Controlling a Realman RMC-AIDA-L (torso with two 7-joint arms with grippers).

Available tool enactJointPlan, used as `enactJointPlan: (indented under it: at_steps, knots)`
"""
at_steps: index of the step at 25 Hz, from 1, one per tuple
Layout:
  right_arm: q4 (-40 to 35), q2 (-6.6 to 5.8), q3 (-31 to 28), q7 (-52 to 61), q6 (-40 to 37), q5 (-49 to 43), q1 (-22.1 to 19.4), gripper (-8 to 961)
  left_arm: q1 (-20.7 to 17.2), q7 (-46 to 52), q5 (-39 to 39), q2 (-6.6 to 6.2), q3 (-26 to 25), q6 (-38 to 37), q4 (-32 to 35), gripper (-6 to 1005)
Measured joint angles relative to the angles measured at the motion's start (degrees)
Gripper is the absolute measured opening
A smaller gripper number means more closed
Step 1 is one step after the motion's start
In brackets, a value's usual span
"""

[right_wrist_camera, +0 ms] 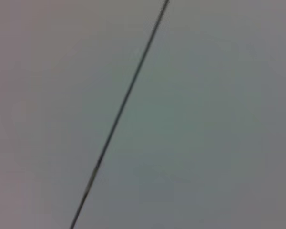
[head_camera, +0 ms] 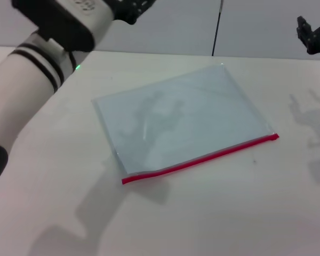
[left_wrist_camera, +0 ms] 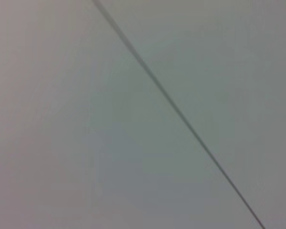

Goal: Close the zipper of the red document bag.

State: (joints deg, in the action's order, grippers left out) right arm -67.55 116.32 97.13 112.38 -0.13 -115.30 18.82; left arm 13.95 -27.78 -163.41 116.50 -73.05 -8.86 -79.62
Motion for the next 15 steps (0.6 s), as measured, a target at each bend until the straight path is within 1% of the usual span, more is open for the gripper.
enactJointPlan:
  at_steps: [3,5,7,10,12,15]
  knots:
    - [0.9,-0.03,5.9,0.9,9.9,1.8,-1.0,521,0.4,1.6,4.0,-0.12,0.0,-4.9,3.6,753]
    - [2.4,-0.03,9.8,3.4,17.4,2.3,-1.1,520,0.7,1.6,7.0,-0.18,0.0,-7.3,5.4,752]
    - [5.1,-0.11,14.0,8.7,25.9,2.2,-1.1,519,0.9,1.7,8.7,-0.18,0.1,-9.0,7.2,752]
    - [9.5,-0.22,18.5,17.3,35.3,1.8,-1.1,519,1.4,1.8,10.6,-0.09,0.6,-11.6,10.0,753]
    - [12.7,-0.26,20.9,22.7,41.0,1.7,-1.1,519,1.8,1.8,12.0,-0.04,0.9,-13.7,12.0,753]
    - [17.2,-0.18,23.3,28.4,46.2,1.7,-0.9,519,2.4,2.4,14.7,-0.01,1.3,-17.4,15.1,752]
